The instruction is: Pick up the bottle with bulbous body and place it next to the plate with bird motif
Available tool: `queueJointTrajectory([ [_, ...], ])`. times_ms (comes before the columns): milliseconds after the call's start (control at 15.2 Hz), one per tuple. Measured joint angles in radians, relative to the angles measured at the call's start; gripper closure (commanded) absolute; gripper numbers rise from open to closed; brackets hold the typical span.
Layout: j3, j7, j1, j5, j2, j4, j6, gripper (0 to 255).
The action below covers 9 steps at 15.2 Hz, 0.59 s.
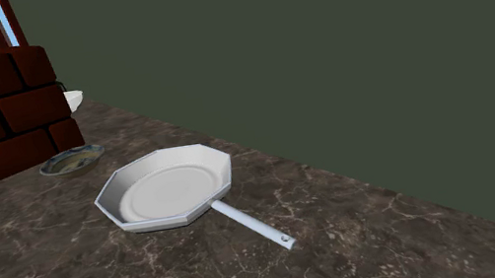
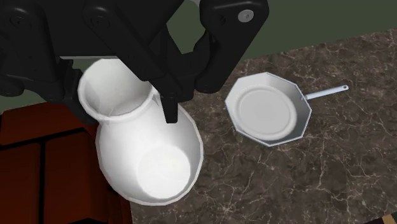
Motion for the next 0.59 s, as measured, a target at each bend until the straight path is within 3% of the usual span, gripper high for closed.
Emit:
queueJointTrajectory([
  [330, -0.042, -0.042, -0.056, 0.089, -0.122, -0.219, 0.121, 255],
  [594, -0.072, -0.071, -0.072, 0.134, -0.197, -0.362, 0.202, 255],
])
